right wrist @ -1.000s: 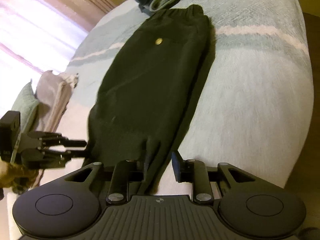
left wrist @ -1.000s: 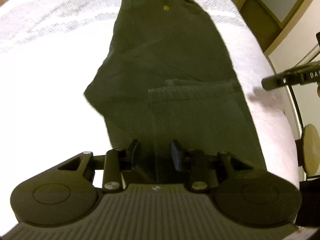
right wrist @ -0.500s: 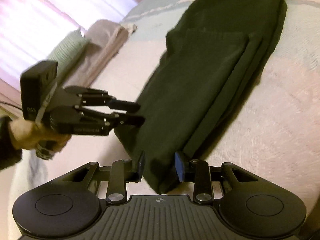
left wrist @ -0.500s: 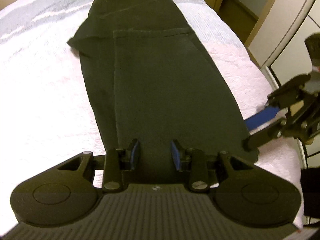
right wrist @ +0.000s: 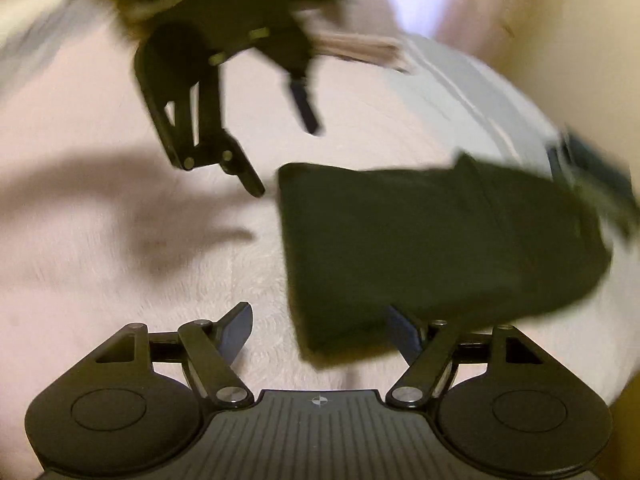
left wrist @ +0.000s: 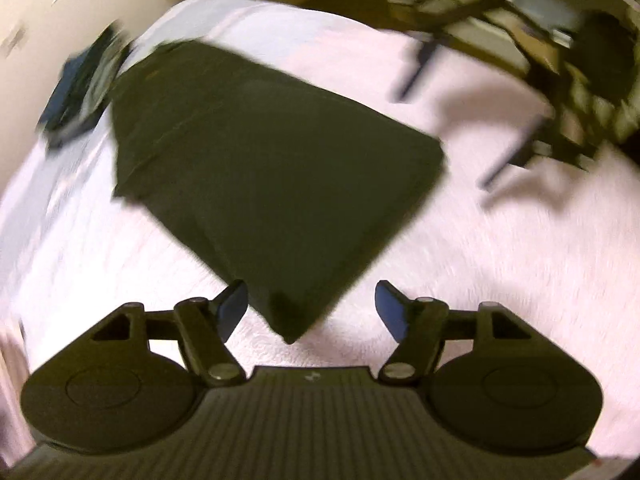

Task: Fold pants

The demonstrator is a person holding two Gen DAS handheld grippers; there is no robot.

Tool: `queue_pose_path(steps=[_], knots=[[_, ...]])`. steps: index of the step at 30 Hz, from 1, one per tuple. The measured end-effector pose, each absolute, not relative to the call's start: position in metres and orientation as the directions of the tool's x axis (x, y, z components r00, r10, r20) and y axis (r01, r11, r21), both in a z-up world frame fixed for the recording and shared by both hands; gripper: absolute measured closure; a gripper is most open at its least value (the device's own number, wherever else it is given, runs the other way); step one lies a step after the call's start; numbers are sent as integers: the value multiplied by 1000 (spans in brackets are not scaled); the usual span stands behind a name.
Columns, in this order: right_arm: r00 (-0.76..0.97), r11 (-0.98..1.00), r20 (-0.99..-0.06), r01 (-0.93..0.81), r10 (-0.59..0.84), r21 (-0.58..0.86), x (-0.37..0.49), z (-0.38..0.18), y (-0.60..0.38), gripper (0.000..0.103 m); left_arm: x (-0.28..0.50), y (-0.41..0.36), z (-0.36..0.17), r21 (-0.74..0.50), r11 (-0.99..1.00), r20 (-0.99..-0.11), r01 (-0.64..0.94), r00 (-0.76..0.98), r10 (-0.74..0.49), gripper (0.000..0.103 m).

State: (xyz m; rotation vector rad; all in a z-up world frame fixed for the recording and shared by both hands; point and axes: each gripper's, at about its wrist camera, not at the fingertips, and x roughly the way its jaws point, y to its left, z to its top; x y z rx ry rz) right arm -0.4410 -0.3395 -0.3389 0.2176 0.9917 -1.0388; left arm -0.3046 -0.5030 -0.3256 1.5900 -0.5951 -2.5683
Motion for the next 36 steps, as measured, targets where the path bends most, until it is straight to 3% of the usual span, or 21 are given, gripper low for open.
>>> queue_pose_path(steps=[4,6,8,10,12,14,19,27,36], knots=[[21,570,-756,671,-654,-474,-419,-386,-351,39,-307,-489,-357,479,-836,-813,-268,-496,-307,37],[-24,568,-713,587,-700,-577,-416,-403,-349,53,-309,-485,-373,544,-778,-786,-314,-517,-340,37],[-9,580,-707,564,-708,-588,-422,-409,-350,55,-312,-483,-386,610,-705,-754,-363,-539,-375,36],[8,575,-702,580,-712,-577,-430,-405,-347,67,-312,-483,-396,664,-624,-724,-412,-560,-402,37],[23,551,-704,642,-710,-534,-439,-389,-349,80,-315,-487,-400,698,-573,-701,-429,-571,-428,55],[37,525,-703,693,-710,-494,-447,-369,-354,83,-319,-491,-391,693,-573,-708,-437,-564,-425,69],[81,515,-715,751,-694,-414,-461,-319,-366,84,-328,-504,-344,642,-644,-744,-416,-540,-393,82],[135,537,-740,773,-659,-337,-466,-244,-337,85,-331,-487,-269,578,-722,-779,-381,-521,-348,84],[319,634,-802,768,-505,-93,-493,-159,-321,85,-347,-475,-182,355,-861,-893,-364,-403,-198,84]])
